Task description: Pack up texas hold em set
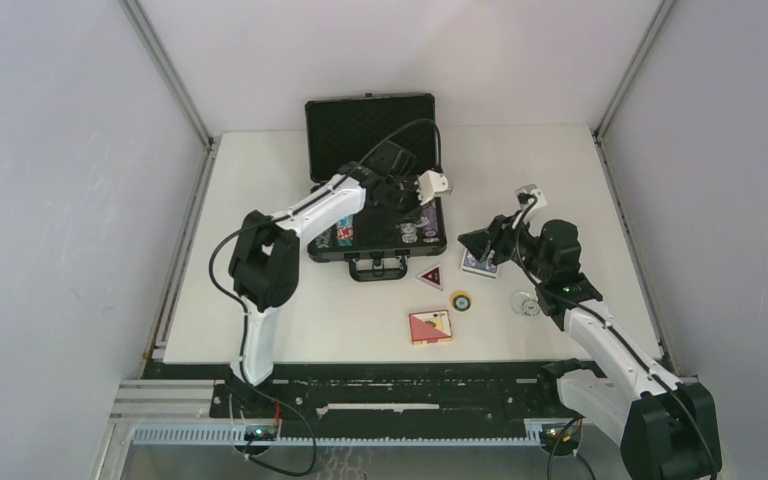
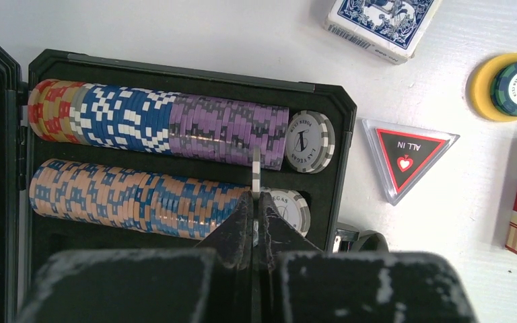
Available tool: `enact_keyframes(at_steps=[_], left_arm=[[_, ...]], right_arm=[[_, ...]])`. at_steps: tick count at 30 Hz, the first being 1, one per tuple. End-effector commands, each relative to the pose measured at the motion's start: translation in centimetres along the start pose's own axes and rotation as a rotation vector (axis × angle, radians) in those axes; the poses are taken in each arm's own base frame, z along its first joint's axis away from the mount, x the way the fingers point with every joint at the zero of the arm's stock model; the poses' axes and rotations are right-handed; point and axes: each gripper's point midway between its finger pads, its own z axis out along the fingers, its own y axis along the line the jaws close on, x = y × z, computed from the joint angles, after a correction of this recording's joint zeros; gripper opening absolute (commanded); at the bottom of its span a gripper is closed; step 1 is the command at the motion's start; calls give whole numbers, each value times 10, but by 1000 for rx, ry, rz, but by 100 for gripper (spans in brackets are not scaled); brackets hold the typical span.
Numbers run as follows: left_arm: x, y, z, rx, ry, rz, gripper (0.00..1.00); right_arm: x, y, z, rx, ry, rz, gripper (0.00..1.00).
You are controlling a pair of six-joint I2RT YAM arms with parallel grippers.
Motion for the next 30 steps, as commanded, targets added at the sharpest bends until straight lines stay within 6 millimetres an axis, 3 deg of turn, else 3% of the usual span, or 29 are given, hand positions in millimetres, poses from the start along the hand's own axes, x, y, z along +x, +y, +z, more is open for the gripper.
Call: enact_keyframes(at_steps=[1, 13, 19, 30], left_arm=[[-36, 9, -20, -45, -76, 65, 0], [-42, -13, -10, 10, -83, 70, 0], [-41, -14, -8, 7, -75, 72, 0], [-44, -8, -22, -47, -68, 99, 0]], right_arm=[[-11, 3, 0, -16, -33, -27, 56], [-9, 0, 1, -4, -25, -26, 56], [-6, -1, 2, -9, -22, -17, 56], [-4, -2, 1, -6, -22, -13, 55]])
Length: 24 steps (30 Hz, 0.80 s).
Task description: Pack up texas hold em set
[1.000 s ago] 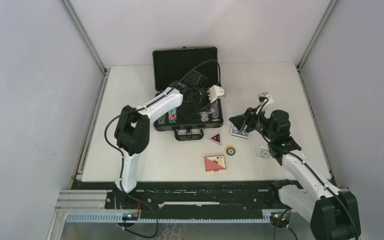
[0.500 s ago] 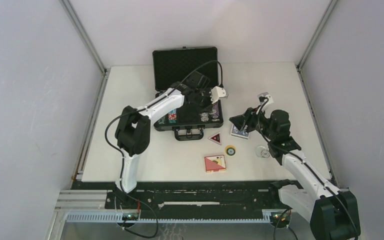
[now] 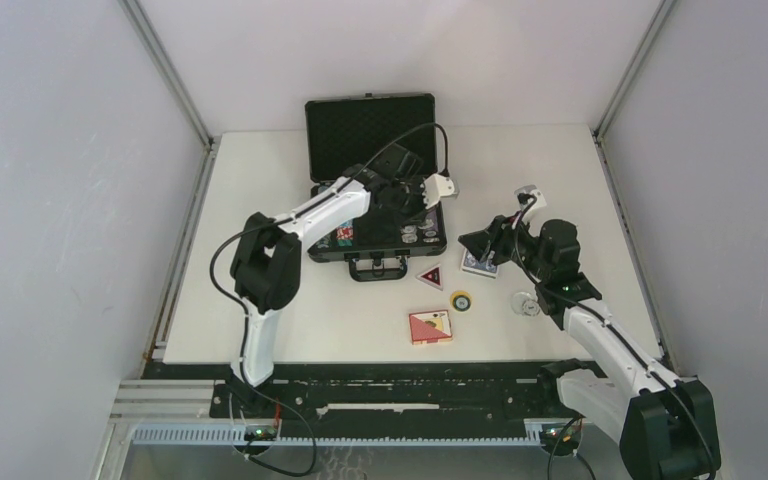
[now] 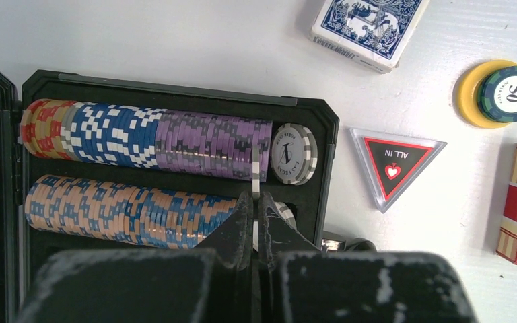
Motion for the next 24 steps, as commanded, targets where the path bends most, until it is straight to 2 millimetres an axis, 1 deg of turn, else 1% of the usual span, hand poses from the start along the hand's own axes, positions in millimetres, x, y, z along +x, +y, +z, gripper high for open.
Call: enact_keyframes(at_steps=[1, 4, 10, 16, 24], left_arm=[[-36, 1, -28, -43, -77, 71, 0], [-40, -7, -31, -19, -95, 75, 0], [-44, -15, -33, -14, -98, 89, 0], [-38, -21, -22, 21, -91, 74, 0], [-26, -22, -8, 41, -64, 59, 0]], right_arm=[[-7, 2, 0, -15, -35, -22, 55], [-6, 1, 1, -15, -33, -19, 55], [-4, 1, 2, -23, -25, -12, 55], [-4, 1, 2, -19, -23, -11, 55], [-2, 0, 3, -21, -18, -10, 55]])
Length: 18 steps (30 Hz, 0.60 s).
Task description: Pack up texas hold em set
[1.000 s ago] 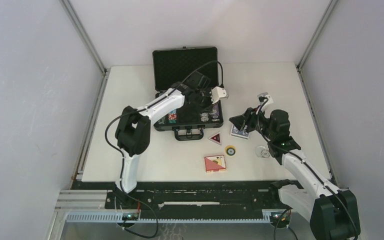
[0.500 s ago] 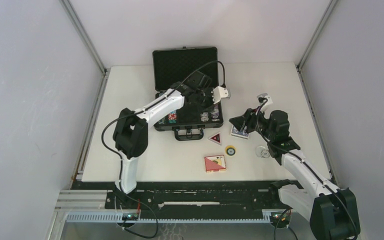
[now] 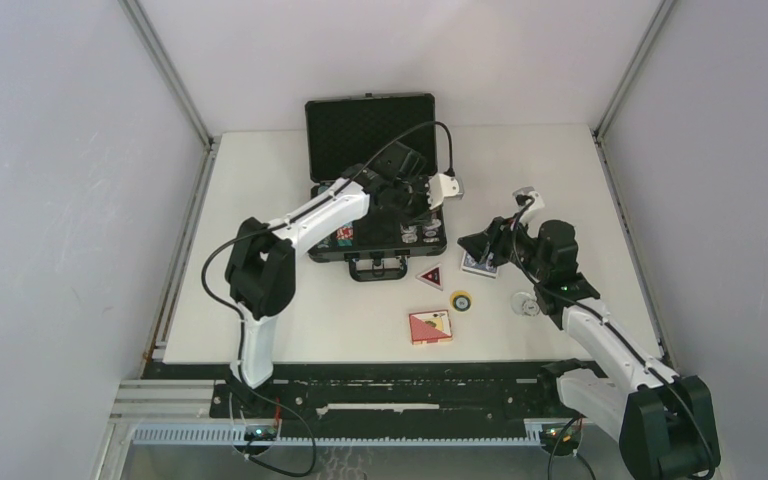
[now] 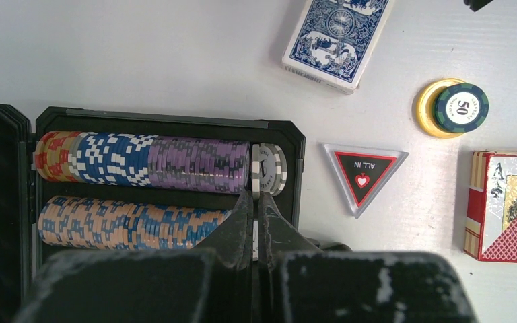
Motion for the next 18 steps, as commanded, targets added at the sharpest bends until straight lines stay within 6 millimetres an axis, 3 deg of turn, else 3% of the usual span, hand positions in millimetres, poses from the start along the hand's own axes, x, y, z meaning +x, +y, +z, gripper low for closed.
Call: enact_keyframes(at_steps=[1, 18], left_arm=[[1, -5, 6, 22, -10, 16, 0], [20, 1, 28, 30, 33, 15, 0]], right_arm=[[-9, 3, 2, -22, -33, -18, 55], [-7, 2, 3, -22, -25, -17, 55]])
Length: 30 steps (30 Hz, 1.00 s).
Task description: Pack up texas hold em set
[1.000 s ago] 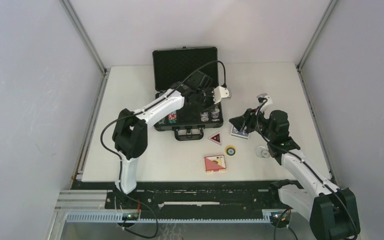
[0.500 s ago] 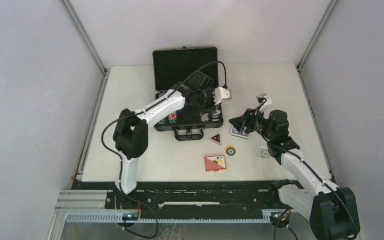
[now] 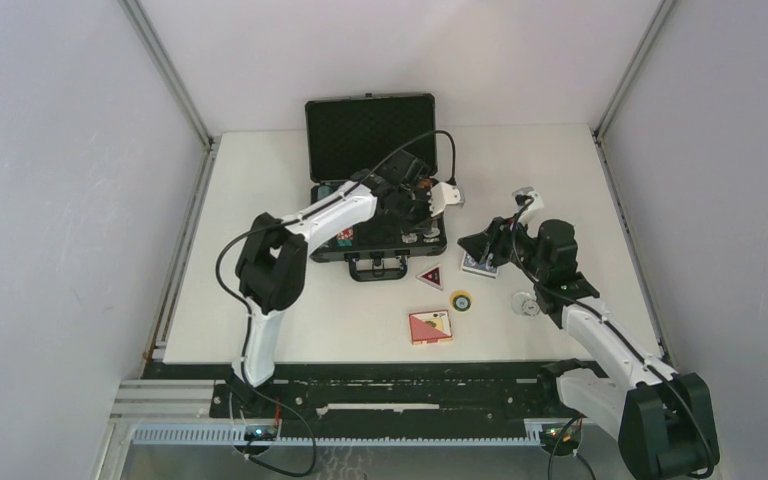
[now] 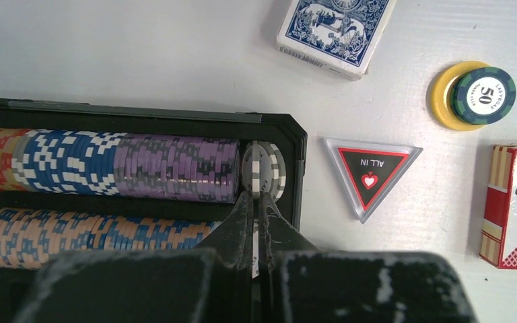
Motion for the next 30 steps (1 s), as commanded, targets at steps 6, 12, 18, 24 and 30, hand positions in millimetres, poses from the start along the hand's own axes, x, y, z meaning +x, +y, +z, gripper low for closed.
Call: enact_keyframes(at_steps=[6, 12, 18, 24, 30], left_arm=[[0, 8, 9, -20, 2, 43, 0], [3, 8, 15, -10, 6, 31, 2], [2, 12, 15, -28, 5, 19, 39], [-5, 18, 8, -67, -10, 26, 53], [-15, 24, -2, -96, -31, 34, 54]], right_arm=[[-9, 2, 3, -21, -32, -22, 55], [-7, 1, 4, -20, -28, -19, 54], [-6, 1, 5, -24, -23, -16, 54], [-5, 1, 6, -27, -20, -14, 54], [-5, 2, 6, -30, -19, -13, 54]])
